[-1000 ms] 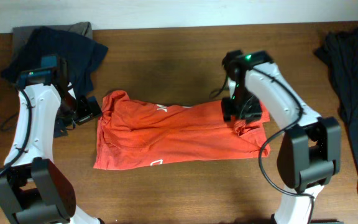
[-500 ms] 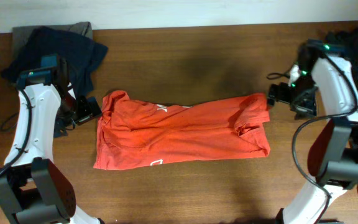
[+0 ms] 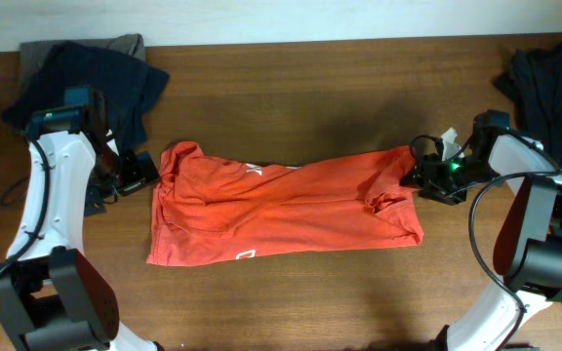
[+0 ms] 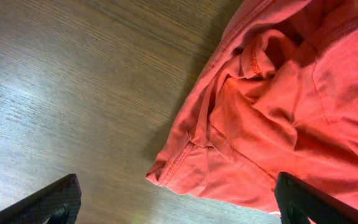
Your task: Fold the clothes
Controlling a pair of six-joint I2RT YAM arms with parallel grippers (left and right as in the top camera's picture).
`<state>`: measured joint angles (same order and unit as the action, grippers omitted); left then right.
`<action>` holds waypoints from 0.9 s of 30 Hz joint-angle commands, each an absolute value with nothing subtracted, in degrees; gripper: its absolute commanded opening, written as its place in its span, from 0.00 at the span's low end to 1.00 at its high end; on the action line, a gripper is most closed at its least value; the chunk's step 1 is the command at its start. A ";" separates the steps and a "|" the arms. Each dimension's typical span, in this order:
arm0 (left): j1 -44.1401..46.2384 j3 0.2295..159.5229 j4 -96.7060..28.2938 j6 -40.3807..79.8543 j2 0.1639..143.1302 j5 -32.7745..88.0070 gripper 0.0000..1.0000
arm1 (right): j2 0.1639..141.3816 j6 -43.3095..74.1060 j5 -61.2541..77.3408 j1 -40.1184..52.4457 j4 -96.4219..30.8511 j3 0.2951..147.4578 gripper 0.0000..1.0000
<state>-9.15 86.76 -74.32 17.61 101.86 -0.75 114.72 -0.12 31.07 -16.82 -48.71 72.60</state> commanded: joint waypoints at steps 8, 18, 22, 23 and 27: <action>-9.50 86.28 -74.39 17.08 102.19 -1.32 0.99 | 114.74 -0.62 34.20 -17.02 -45.21 69.60 0.38; -9.50 86.28 -74.39 17.08 102.19 -1.34 0.99 | 114.67 0.86 33.85 -16.99 -53.10 77.32 0.27; -9.50 86.28 -74.39 17.08 102.19 -1.34 0.99 | 114.67 0.84 33.82 -16.86 -59.35 83.13 0.27; -9.50 86.28 -74.39 17.08 102.19 -1.34 0.99 | 114.67 0.84 33.85 -16.78 -60.51 84.27 0.26; -9.50 86.28 -74.35 17.08 102.19 -1.34 0.99 | 114.67 0.86 32.58 -15.94 -63.31 86.87 0.27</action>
